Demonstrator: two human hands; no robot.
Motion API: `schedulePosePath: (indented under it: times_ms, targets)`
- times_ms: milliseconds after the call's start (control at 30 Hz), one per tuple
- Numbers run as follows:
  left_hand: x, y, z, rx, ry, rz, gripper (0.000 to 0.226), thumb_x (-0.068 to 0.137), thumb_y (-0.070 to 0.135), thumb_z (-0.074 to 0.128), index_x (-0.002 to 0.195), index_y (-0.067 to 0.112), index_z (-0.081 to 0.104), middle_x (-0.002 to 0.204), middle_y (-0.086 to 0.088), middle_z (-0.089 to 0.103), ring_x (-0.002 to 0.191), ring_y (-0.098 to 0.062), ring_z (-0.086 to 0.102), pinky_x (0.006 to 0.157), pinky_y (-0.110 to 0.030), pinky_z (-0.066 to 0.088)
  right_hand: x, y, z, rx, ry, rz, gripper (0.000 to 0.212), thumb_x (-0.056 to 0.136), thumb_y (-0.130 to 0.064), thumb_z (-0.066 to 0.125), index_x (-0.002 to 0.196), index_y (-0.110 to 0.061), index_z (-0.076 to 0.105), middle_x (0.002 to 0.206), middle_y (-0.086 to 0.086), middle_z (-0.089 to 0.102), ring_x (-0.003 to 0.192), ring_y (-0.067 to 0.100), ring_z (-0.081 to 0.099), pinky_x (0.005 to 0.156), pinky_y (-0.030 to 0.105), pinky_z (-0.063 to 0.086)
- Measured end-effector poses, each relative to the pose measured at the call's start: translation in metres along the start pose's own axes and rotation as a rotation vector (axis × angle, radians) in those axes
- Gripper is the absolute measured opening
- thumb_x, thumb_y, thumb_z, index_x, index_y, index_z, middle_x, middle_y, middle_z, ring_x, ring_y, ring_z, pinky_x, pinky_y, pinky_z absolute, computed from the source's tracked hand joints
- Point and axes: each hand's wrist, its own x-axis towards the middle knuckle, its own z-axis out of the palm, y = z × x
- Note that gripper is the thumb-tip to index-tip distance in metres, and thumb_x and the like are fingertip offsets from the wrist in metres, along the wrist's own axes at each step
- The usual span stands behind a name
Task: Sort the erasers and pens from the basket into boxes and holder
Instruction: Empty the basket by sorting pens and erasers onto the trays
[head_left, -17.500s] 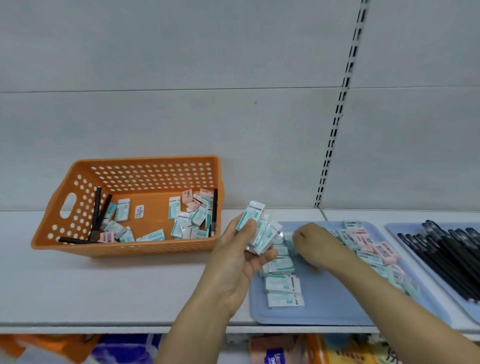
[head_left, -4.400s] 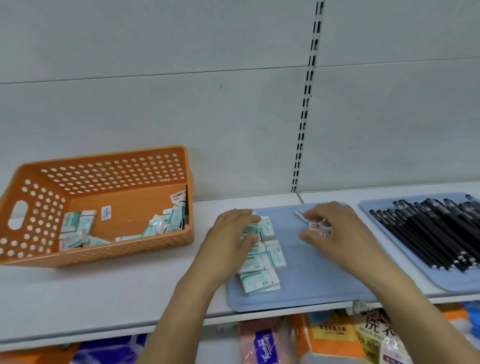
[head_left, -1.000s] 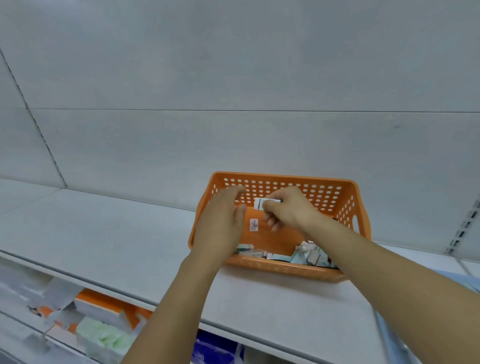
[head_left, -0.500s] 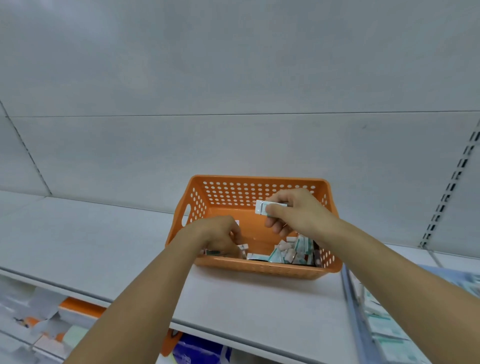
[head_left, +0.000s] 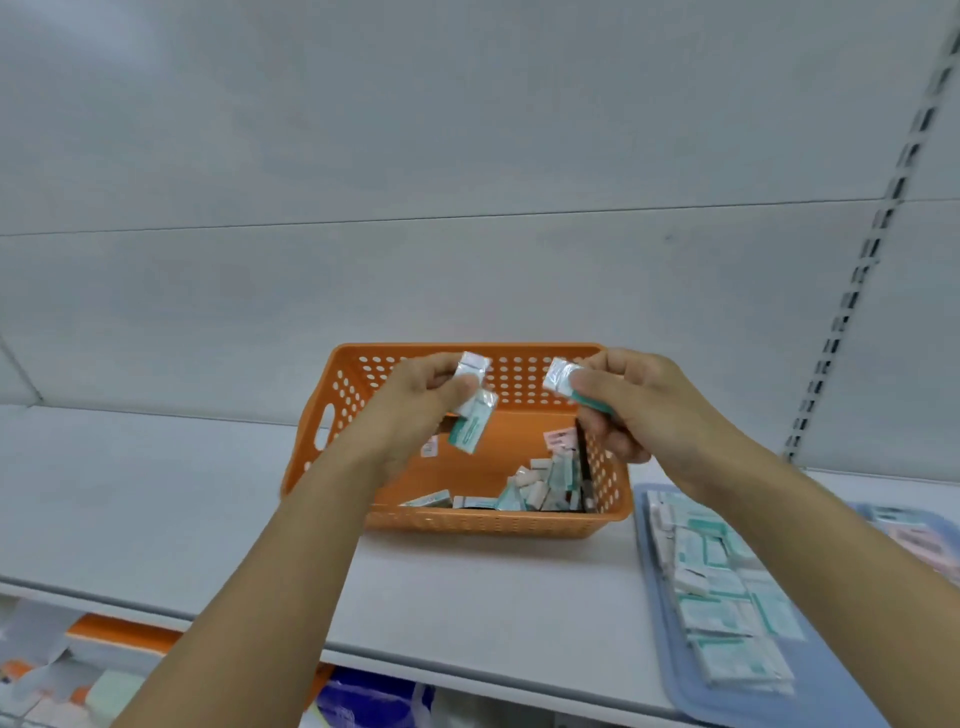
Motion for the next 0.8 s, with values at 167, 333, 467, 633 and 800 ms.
schedulePosePath:
  times_ms: [167,333,467,633,800]
  targets:
    - [-0.023,0.025,0.062,-0.249,-0.053,0.066,0.022,0.097,0.014,0.054,0.116,0.013,0.064,0.097,-0.003,0.075,0.092,-0.017,0.071,0.078,-0.032,0.058,-0.021,0.016,-0.053,0.037,0.290,0.011,0.031,0.099,-0.030,0.048,0.076,-0.014,0.060,0.058,0.005,0.051,0.044,0.012,0.033,0.042,0.022,0.024]
    - [-0.049,0.032,0.107,-0.288,-0.137,0.104,0.019,0.097,0.014,0.053,0.112,0.015,0.065,0.092,0.000,0.075,0.087,-0.015,0.071,0.081,-0.039,0.056,-0.034,0.062,-0.097,-0.135,0.326,0.077,0.029,0.096,-0.025,0.055,0.079,-0.008,0.072,0.077,0.019,0.067,0.060,0.016,0.049,0.053,0.024,0.037]
    - [-0.069,0.030,0.127,-0.380,-0.197,0.055,0.018,0.097,0.014,0.053,0.109,0.015,0.065,0.093,-0.005,0.075,0.084,-0.019,0.071,0.078,-0.037,0.057,-0.024,0.096,-0.099,-0.253,0.268,0.078,0.008,0.088,-0.012,0.067,0.095,-0.017,0.070,0.089,-0.002,0.069,0.077,0.010,0.060,0.064,0.010,0.045]
    - [-0.089,0.011,0.158,-0.407,-0.310,-0.100,0.020,0.096,0.010,0.054,0.112,0.013,0.066,0.101,-0.010,0.074,0.090,-0.020,0.071,0.076,-0.031,0.059,0.005,0.131,-0.088,-0.451,0.186,0.027,0.017,0.081,-0.003,0.068,0.083,-0.019,0.066,0.080,-0.009,0.063,0.070,0.010,0.056,0.062,0.012,0.043]
    - [-0.096,-0.011,0.179,-0.472,-0.299,-0.230,0.020,0.098,0.009,0.053,0.115,0.008,0.063,0.106,-0.013,0.073,0.097,-0.025,0.071,0.083,-0.039,0.059,0.007,0.140,-0.097,-0.597,0.056,0.056,0.019,0.091,-0.008,0.060,0.093,-0.016,0.077,0.097,-0.007,0.073,0.093,0.007,0.064,0.088,0.024,0.048]
